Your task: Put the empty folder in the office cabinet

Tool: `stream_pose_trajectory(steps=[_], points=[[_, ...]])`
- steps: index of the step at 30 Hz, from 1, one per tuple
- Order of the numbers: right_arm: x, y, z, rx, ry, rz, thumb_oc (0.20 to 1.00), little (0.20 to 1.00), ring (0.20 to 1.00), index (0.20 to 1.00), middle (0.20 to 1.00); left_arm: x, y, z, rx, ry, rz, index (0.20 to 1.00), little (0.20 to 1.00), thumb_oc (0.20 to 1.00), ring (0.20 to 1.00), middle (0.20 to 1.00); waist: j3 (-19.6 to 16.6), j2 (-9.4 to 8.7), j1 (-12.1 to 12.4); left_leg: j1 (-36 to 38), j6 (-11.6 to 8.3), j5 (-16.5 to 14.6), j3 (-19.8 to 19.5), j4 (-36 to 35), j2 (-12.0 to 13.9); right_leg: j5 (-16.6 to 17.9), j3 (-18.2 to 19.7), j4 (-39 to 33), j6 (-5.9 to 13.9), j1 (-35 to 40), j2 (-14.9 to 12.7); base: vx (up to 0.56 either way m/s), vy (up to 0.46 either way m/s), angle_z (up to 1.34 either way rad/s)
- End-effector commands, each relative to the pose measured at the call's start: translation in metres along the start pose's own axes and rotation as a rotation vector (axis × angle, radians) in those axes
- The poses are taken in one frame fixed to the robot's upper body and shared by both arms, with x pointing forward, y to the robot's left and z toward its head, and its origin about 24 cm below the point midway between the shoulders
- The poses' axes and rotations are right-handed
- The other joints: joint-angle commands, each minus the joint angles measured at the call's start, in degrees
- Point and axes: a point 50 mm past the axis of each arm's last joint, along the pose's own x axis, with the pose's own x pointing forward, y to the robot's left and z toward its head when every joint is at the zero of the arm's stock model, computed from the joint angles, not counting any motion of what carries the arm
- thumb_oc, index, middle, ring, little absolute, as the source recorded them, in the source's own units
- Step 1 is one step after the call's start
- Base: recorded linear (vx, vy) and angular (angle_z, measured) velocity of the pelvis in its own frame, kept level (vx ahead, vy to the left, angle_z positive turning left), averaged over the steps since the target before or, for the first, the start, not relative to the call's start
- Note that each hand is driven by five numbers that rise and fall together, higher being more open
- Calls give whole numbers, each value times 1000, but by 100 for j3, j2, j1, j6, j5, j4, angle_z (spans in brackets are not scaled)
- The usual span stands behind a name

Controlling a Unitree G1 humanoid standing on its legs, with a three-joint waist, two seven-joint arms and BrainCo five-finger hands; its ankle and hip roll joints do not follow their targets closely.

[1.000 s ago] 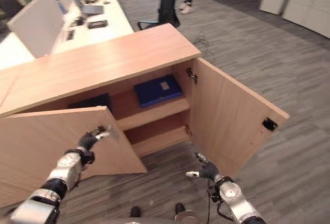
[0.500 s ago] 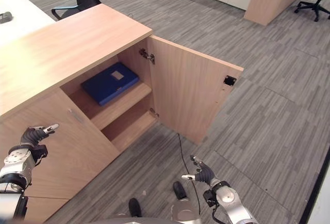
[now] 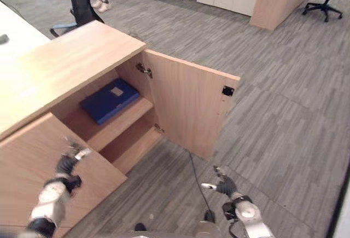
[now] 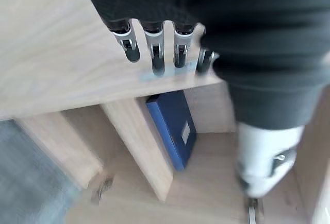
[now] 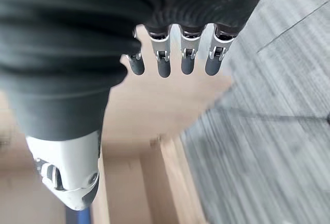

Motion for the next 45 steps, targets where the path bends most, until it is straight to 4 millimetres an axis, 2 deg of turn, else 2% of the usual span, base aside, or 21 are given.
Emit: stream_pose_trajectory(steps=[1,7,9,12,16,18,20,21,24,25,26,27,28,30,31,32,36,41,43,44,45], points=[[11,13,24,8,-97,27,1000,1000,1000,1000,1000,27,-13,51,49,-178,-112,1000,1000,1000,1000,1000,-8,-321,-217,5,-163,-537,-373,92,-182,-300,631,-309,393,199,-35,19,-189,-18],[12,3,19,-30,-67,22,1000,1000,1000,1000,1000,12,-23,8,57,-20,-182,1000,1000,1000,1000,1000,47,-101,-229,-42,-405,-373,-359,334,145,-538,608,-531,182,477,244,23,-177,-17],[13,-3,22,-25,-74,3,1000,1000,1000,1000,1000,8,-20,-9,61,58,-170,1000,1000,1000,1000,1000,146,-61,-261,-172,-596,-219,-373,787,376,-669,566,-554,39,638,357,19,-220,-7],[13,-12,21,-21,-69,-28,1000,1000,1000,1000,1000,3,-18,-22,54,113,-153,1000,1000,1000,1000,1000,218,-74,-271,-291,-689,-37,-436,1175,501,-792,525,-585,-69,811,427,35,-132,0],[14,-27,24,-15,-70,-88,1000,1000,1000,1000,1000,0,-20,-34,53,164,-142,1000,1000,1000,1000,1000,254,-145,-180,-506,-566,-271,-935,1106,145,-842,477,-558,-85,894,382,26,-59,7],[16,-31,24,-5,-65,-108,1000,1000,1000,1000,1000,-1,-18,-38,55,178,-138,1000,1000,1000,1000,1000,228,-174,-189,-465,-515,-389,-980,965,65,-836,470,-551,-71,895,376,64,-26,17],[17,-61,23,3,-38,-219,1000,1000,1000,1000,1000,-8,-9,-42,73,197,-140,1000,1000,1000,1000,1000,83,-215,-75,-310,-436,-447,-1213,593,-47,-801,438,-532,-44,925,407,128,-47,16],[17,-61,23,3,-38,-219,1000,1000,1000,1000,1000,-8,-9,-42,73,197,-140,1000,1000,1000,1000,1000,87,-215,-76,-300,-436,-442,-1212,581,-49,-803,437,-532,-44,930,406,83,-30,30],[17,-99,30,42,-24,-346,1000,1000,1000,1000,1000,-11,-2,-38,89,191,-154,1000,1000,1000,1000,1000,6,-246,14,-157,-380,-414,-1239,355,-77,-812,437,-485,-48,971,432,58,-10,31],[17,-99,30,42,-25,-346,1000,1000,1000,1000,1000,-10,-2,-38,89,191,-154,1000,1000,1000,1000,1000,13,-244,14,-149,-380,-412,-1237,348,-77,-814,438,-483,-48,974,432,59,-3,0],[16,-122,40,41,-31,-410,1000,1000,1000,1000,1000,-11,0,-36,104,191,-170,1000,1000,1000,1000,1000,-8,-271,67,-88,-360,-402,-1230,287,-74,-842,430,-430,-49,1000,439,35,0,-9],[16,-122,41,41,-32,-410,1000,1000,1000,1000,1000,-11,0,-36,103,190,-170,1000,1000,1000,1000,1000,4,-267,65,-77,-360,-402,-1227,283,-74,-845,433,-427,-49,1005,440,61,6,-17],[16,-142,52,70,-45,-475,1000,1000,1000,1000,1000,-10,0,-35,115,193,-185,1000,1000,1000,1000,1000,-17,-291,110,-36,-353,-405,-1233,250,-68,-867,420,-392,-52,1022,444,27,6,-4],[16,-151,61,82,-66,-500,1000,1000,1000,1000,1000,-10,0,-34,118,192,-189,1000,1000,1000,1000,1000,-19,-304,133,-3,-348,-415,-1234,241,-65,-877,422,-383,-51,1047,444,59,12,9],[13,-173,83,61,-103,-545,1000,1000,1000,1000,1000,-12,-1,-33,119,190,-208,1000,1000,1000,1000,1000,-46,-340,210,53,-337,-435,-1244,223,-67,-885,424,-376,-40,1089,442,70,13,11],[14,-173,83,60,-104,-544,1000,1000,1000,1000,1000,-11,-1,-33,118,190,-208,1000,1000,1000,1000,1000,-40,-337,206,56,-336,-435,-1242,222,-67,-885,425,-375,-40,1091,442,60,15,4],[9,-197,119,39,-184,-611,1000,1000,1000,1000,1000,-10,-3,-32,131,194,-225,1000,1000,1000,1000,1000,-36,-365,246,44,-360,-431,-1265,225,-69,-908,400,-318,-38,1080,432,0,0,0],[8,-196,146,39,-300,-598,1000,1000,1000,1000,1000,-10,1,-34,134,209,-207,1000,1000,1000,1000,1000,-31,-360,241,7,-407,-435,-1272,301,-25,-967,413,-226,-77,1027,465,10,-28,4],[9,-180,158,25,-388,-544,1000,1000,1000,1000,1000,-12,5,-37,119,218,-178,1000,1000,1000,1000,1000,3,-351,209,-11,-456,-453,-1265,486,58,-1012,463,-186,-133,1028,524,45,-192,10],[12,-134,136,45,-428,-425,1000,1000,1000,1000,1000,-14,10,-40,88,219,-131,1000,1000,1000,1000,1000,123,-299,109,-213,-623,-156,-1385,1270,368,-1162,634,-123,-342,1077,773,57,-257,9],[11,-133,136,46,-427,-425,1000,1000,1000,1000,1000,-14,10,-40,90,220,-132,1000,1000,1000,1000,1000,119,-299,112,-224,-628,-165,-1393,1290,376,-1163,630,-122,-346,1078,780,80,-275,3]])
